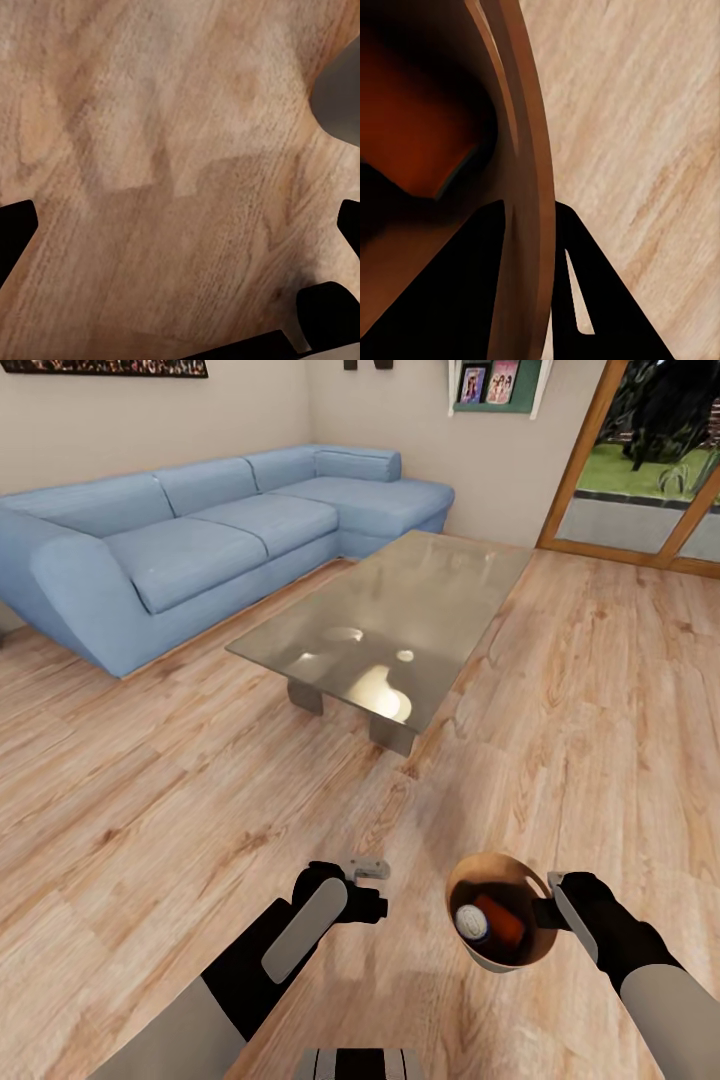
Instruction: Put the three can of soda from the living room inside the tash can in the kitchen.
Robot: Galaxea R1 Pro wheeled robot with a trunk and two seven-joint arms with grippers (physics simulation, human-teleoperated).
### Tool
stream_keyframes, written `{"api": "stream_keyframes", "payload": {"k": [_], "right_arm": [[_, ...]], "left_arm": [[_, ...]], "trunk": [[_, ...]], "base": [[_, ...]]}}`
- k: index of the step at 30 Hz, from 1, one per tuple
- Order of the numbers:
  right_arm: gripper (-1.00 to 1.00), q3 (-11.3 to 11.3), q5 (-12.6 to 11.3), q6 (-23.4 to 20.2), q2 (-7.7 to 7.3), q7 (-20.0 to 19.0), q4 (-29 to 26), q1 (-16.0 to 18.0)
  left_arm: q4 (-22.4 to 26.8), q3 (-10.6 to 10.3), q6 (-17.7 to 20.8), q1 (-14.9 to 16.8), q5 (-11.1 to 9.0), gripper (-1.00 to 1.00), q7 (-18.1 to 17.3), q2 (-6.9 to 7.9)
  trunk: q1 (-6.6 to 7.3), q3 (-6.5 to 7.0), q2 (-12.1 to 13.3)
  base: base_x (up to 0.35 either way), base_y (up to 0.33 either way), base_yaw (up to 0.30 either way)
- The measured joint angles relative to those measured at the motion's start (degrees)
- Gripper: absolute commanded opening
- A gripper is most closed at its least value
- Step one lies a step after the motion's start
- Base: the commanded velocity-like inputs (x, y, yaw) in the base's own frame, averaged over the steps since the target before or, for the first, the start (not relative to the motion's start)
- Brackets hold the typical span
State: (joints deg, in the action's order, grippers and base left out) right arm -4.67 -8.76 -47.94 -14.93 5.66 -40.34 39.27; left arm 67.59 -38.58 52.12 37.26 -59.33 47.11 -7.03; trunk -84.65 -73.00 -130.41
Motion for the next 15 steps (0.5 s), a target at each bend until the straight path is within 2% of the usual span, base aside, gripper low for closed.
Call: {"api": "stream_keyframes", "payload": {"k": [6, 10, 15], "right_arm": [[-1.00, 0.0, -0.1, 0.0, 0.00, 0.0, 0.0, 0.0], [-1.00, -0.1, -0.2, 0.0, -0.01, 0.0, 0.1, 0.0], [-1.00, -0.1, -0.2, 0.0, 0.01, 0.1, 0.1, 0.1]], "left_arm": [[0.0, 0.0, 0.0, 0.0, 0.0, 1.00, 0.0, 0.00], [0.0, 0.0, 0.0, 0.0, 0.0, 1.00, 0.0, 0.02], [0.0, 0.0, 0.0, 0.0, 0.0, 1.00, -0.1, 0.02]], "trunk": [[0.00, 0.00, 0.0], [-0.52, -0.71, -1.6], [-0.54, -0.71, -1.6]], "base": [[0.000, 0.000, 0.000], [0.000, 0.000, 0.000], [0.000, 0.000, 0.000]]}}
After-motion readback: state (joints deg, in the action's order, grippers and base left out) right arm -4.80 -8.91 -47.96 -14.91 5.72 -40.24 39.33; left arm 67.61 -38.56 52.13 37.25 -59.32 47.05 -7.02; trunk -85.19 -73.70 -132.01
